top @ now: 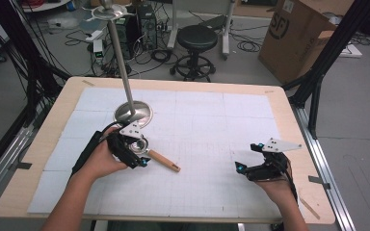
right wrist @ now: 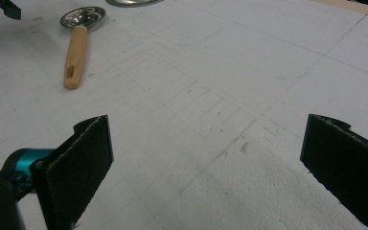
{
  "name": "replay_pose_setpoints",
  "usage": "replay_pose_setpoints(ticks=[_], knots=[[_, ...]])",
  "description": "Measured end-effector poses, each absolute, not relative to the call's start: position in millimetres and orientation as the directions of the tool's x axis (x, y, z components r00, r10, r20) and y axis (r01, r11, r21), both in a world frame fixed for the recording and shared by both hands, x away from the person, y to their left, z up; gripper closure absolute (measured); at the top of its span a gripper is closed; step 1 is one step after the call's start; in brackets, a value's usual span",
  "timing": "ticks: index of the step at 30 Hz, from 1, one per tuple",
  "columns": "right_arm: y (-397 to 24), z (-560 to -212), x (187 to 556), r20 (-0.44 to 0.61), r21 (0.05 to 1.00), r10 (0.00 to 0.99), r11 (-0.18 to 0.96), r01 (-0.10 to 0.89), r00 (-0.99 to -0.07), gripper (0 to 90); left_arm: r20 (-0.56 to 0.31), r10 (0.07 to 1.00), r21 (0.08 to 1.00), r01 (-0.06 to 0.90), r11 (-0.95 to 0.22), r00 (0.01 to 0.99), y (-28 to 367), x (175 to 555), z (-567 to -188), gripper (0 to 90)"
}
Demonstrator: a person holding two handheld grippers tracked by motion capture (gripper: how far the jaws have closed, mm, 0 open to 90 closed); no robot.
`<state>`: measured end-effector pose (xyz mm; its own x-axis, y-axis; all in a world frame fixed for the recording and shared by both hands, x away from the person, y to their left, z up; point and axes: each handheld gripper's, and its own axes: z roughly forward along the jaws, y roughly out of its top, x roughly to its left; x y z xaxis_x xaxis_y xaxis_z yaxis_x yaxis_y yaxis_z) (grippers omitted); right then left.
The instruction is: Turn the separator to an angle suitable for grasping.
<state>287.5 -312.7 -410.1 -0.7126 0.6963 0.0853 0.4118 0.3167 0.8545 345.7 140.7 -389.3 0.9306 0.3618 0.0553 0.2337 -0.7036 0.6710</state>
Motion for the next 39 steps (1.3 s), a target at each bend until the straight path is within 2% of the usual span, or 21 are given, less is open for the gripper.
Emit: replay_pose_setpoints(ticks=[11, 21, 39], knots=[[-313.6, -411.1, 288.0, 0.088, 0.854, 0.696, 0.315, 0.414, -0.713, 2.6, 0.093, 0.334, 0.615, 0.21, -0.76, 0.938, 123.7, 356.1, -379.4, 10.8], [-314.0, -411.3, 288.8, 0.091, 0.853, 0.697, 0.314, 0.417, -0.712, 2.6, 0.136, 0.286, 0.508, 0.181, -0.842, 0.949, 106.2, 365.7, -376.9, 11.4], [-313.2, -412.0, 288.6, 0.091, 0.851, 0.693, 0.319, 0.417, -0.715, 2.6, 0.149, 0.205, 0.369, 0.138, -0.919, 0.967, 86.9, 375.1, -383.9, 16.0]])
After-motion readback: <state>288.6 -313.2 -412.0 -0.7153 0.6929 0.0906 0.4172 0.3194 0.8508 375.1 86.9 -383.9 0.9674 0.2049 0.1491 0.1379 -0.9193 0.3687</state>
